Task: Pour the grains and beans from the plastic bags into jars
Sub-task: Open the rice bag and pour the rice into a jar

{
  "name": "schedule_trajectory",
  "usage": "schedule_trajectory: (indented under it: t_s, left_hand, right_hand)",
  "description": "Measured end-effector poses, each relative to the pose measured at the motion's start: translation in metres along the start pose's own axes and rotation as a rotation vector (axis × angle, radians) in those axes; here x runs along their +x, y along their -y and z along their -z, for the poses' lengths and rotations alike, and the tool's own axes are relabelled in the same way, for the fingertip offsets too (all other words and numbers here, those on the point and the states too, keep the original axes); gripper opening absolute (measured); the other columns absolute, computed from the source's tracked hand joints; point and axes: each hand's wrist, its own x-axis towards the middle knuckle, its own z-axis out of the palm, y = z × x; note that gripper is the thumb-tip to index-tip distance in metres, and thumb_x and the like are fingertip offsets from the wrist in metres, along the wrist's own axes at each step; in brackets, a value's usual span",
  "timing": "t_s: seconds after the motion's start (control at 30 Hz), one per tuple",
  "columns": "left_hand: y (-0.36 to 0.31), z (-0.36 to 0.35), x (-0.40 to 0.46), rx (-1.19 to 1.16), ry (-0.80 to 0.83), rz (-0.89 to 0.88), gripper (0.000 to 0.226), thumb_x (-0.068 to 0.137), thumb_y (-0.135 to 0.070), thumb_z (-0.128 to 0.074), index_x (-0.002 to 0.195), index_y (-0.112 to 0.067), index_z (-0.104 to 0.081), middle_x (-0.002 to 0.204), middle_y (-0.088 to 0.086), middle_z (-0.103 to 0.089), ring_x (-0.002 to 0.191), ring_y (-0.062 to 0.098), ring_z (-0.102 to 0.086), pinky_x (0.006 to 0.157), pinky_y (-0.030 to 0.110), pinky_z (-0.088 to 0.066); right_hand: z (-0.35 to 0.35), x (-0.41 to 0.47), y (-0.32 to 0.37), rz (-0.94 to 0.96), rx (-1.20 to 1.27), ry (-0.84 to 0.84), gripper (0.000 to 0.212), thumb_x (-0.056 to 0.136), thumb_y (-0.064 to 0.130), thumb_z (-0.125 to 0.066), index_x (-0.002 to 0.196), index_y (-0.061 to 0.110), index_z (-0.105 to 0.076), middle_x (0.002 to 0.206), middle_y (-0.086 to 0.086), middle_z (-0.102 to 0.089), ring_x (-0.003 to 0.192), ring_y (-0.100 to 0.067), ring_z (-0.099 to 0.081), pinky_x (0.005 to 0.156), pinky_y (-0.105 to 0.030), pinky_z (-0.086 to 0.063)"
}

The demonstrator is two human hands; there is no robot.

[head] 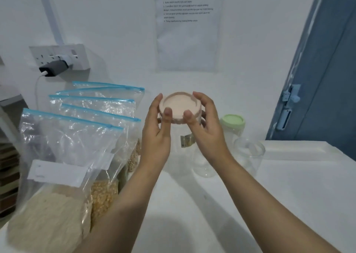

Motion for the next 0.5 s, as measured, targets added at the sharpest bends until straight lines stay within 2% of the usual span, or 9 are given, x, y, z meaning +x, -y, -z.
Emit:
schedule_trajectory:
  t_s: [0.07, 0.17, 0.27, 0.4, 0.5]
  left_hand:
    - [0.000, 0.003, -0.032, -0.004, -0.010, 0.049, 0.059, 0.087, -0.062, -0.035, 0.143, -0.043, -0.038, 0.129, -0.036, -0.042, 0.110, -0.031, -0.039, 0.084, -0.007, -0.034]
    - [0.003, 0.006, -0.075, 0.016, 0.009, 0.121, 0.054, 0.089, -0.061, -0.034, 0.141, -0.047, -0.037, 0.129, -0.037, -0.041, 0.111, -0.034, -0.035, 0.083, -0.008, -0.032]
    - [0.008, 0.006, -0.108, 0.023, 0.038, 0.182, 0.053, 0.089, -0.057, -0.034, 0.140, -0.044, -0.037, 0.122, -0.044, -0.037, 0.102, -0.039, -0.034, 0.078, -0.009, -0.031]
    - [0.019, 0.007, -0.136, 0.035, 0.065, 0.256, 0.060, 0.087, -0.062, -0.036, 0.143, -0.042, -0.038, 0.125, -0.042, -0.039, 0.107, -0.035, -0.037, 0.082, -0.007, -0.033]
    - [0.024, 0.007, -0.151, 0.032, 0.082, 0.306, 0.057, 0.086, -0.065, -0.037, 0.140, -0.048, -0.038, 0.134, -0.031, -0.045, 0.117, -0.025, -0.040, 0.090, 0.000, -0.036]
  right_hand:
    - [0.006, -0.030, 0.002, -0.061, 0.043, 0.031, 0.053, 0.087, 0.054, -0.064, 0.134, 0.037, -0.047, 0.138, 0.013, -0.049, 0.126, -0.007, -0.051, 0.103, -0.029, -0.047]
    - [0.016, -0.071, 0.000, -0.157, 0.071, 0.071, 0.049, 0.085, 0.052, -0.065, 0.129, 0.042, -0.048, 0.136, 0.017, -0.050, 0.122, 0.001, -0.051, 0.098, -0.022, -0.048]
    - [0.023, -0.106, -0.005, -0.223, 0.084, 0.081, 0.046, 0.083, 0.052, -0.065, 0.125, 0.046, -0.048, 0.136, 0.016, -0.050, 0.121, 0.001, -0.052, 0.096, -0.019, -0.048]
    - [0.029, -0.138, -0.011, -0.303, 0.097, 0.075, 0.046, 0.081, 0.052, -0.066, 0.123, 0.046, -0.049, 0.134, 0.017, -0.052, 0.120, 0.001, -0.053, 0.090, -0.015, -0.049]
    - [0.033, -0.154, -0.012, -0.343, 0.098, 0.071, 0.047, 0.081, 0.053, -0.066, 0.124, 0.045, -0.049, 0.133, 0.018, -0.052, 0.119, 0.001, -0.053, 0.090, -0.015, -0.049]
